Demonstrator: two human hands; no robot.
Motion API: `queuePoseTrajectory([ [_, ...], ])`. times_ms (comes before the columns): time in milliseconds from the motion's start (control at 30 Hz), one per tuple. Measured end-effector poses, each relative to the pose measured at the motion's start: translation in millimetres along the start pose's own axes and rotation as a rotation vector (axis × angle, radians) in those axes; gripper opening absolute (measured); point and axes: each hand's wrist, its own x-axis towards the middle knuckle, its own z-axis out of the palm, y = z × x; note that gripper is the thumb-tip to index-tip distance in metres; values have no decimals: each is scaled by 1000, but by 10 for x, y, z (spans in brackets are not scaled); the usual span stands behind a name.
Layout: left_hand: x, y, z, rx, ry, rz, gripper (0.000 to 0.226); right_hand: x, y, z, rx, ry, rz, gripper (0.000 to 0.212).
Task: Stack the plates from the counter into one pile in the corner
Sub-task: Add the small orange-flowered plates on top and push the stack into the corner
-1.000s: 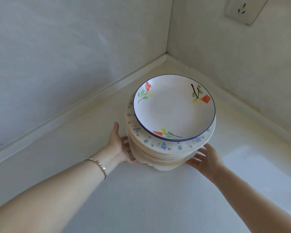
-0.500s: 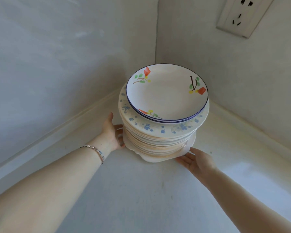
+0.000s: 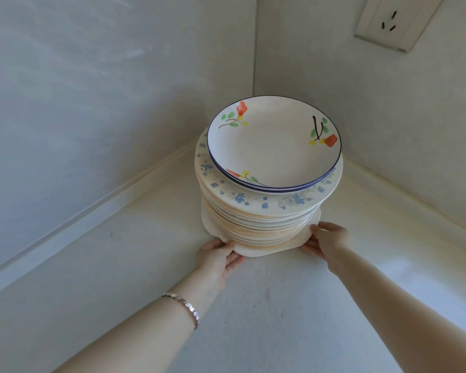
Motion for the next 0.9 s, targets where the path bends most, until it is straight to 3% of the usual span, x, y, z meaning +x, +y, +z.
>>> queuePoseTrajectory([
  [233, 76, -45, -68, 2, -43, 118, 17, 159, -17, 66, -14, 67, -32, 30],
  [767, 300, 150, 362, -26, 80, 56, 27, 428, -524, 279, -101, 18, -42, 32],
  [900, 377, 372, 383, 79, 63, 82, 14, 455, -512, 351, -75, -1, -15, 31],
])
